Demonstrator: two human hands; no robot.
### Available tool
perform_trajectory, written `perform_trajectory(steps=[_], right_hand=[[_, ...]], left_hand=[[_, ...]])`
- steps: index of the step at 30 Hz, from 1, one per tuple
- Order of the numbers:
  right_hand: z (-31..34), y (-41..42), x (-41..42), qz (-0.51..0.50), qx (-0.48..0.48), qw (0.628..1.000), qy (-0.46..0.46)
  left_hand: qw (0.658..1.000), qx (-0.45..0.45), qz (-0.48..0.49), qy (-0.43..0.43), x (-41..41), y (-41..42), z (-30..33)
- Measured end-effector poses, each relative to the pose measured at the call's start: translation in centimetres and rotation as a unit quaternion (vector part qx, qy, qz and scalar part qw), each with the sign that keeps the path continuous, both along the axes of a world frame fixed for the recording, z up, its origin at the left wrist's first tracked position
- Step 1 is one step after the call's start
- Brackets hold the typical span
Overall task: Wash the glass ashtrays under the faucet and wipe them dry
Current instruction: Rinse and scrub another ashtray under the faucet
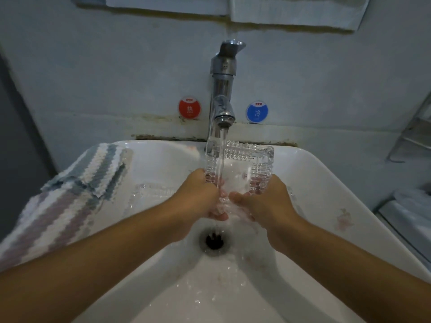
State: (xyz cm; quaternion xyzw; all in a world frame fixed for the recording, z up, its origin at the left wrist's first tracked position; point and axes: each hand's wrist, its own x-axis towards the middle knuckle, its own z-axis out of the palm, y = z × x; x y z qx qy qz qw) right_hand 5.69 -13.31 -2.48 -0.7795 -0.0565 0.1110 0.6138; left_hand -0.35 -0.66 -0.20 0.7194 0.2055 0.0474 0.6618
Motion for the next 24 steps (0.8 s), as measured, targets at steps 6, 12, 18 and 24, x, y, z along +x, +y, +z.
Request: perform_trajectory(steps=[6,12,18,24], right_hand=[[0.4,0.4,0.1,0.003,-0.015,1.000,0.015],[1.0,0.1,0.3,-0.018,-0.016,0.998,0.059],[1.4,-0.2,-0.5,-0.008,0.015,0.996,0.086],[1.2,0.2,-0.3,-0.017,-0.021,0.999,0.031]], left_hand=[[0.999,0.037,0.006,-0.020,-0.2,0.3,0.2],[0.993,0.105,-0.008,-0.051,-0.7,0.0,-0.2],[0.998,0.049,-0.020,-0.034,-0.4,0.3,0.0],[1.000,-0.029,-0.007,0.001,-0.2,0.4,-0.5]])
